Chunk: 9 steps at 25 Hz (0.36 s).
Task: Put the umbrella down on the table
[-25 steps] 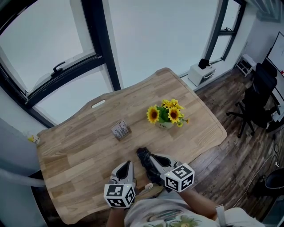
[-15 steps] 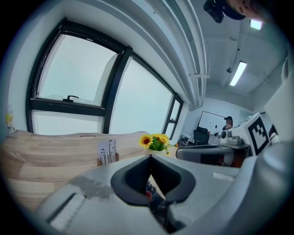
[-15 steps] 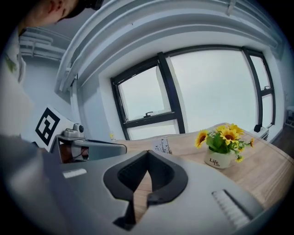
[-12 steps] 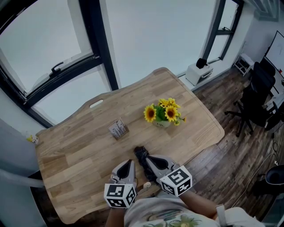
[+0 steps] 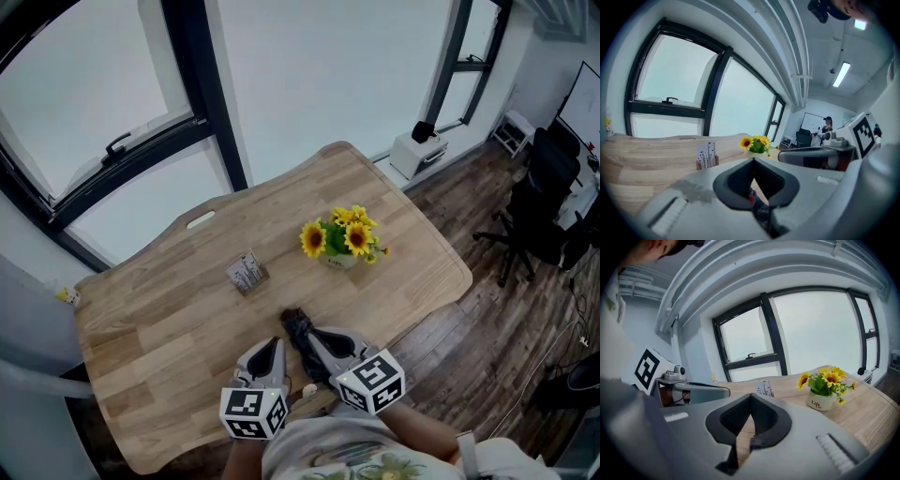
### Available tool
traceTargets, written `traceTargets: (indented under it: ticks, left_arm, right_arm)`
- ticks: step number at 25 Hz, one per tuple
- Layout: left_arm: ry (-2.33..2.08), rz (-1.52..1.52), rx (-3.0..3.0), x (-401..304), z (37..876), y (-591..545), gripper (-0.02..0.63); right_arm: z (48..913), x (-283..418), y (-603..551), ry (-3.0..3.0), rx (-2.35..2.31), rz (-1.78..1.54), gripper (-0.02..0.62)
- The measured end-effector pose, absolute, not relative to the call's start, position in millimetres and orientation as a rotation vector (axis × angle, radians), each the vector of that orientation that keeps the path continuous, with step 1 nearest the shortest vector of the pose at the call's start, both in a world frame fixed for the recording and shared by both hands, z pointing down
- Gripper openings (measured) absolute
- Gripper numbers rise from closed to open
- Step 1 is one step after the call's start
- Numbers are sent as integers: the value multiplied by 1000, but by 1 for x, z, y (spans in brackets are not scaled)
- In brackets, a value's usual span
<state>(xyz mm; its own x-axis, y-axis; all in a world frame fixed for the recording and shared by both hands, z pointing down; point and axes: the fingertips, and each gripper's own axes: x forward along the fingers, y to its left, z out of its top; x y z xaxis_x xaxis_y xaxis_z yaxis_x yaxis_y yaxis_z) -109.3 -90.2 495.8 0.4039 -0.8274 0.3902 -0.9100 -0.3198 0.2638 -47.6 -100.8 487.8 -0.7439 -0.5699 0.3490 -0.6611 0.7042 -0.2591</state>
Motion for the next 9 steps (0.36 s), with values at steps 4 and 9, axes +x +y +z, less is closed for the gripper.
traceTargets:
  ticks: [4,9]
  left_arm:
    - [-1482,257,2227,-106,496,-91,0]
    - [-1479,256,2227,-106,497,-91,0]
  right_arm:
    - [489,-44,-101,-2664,987,546,-2]
    - [493,-43,-101,-2651,993,556,-2]
